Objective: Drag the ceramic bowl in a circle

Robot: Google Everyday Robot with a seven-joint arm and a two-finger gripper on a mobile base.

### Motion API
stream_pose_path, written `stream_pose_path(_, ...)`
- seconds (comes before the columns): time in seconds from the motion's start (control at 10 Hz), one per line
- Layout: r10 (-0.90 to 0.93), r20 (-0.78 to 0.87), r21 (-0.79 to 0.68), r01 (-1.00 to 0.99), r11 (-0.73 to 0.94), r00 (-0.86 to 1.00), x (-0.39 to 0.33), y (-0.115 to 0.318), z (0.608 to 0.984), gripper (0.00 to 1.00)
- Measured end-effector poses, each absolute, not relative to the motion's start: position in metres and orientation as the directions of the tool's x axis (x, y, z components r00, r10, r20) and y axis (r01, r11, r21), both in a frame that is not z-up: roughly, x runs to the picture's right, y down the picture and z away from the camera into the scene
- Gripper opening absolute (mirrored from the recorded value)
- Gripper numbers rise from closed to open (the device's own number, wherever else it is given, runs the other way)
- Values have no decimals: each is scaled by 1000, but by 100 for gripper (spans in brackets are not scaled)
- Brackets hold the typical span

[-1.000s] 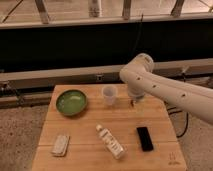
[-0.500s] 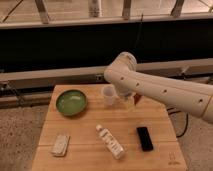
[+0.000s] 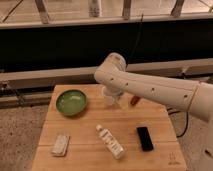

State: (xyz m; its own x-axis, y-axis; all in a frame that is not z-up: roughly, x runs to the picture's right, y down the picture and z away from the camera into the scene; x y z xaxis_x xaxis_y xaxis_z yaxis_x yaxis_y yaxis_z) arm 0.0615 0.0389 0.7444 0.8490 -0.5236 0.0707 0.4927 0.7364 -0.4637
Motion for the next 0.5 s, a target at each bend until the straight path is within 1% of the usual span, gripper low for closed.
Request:
stream_pose_path(0.3, -567, 94, -459, 541, 705, 818, 54, 41, 753, 80)
stream_pose_path(0.5, -598, 123, -441, 584, 682, 792, 30, 42, 763, 80)
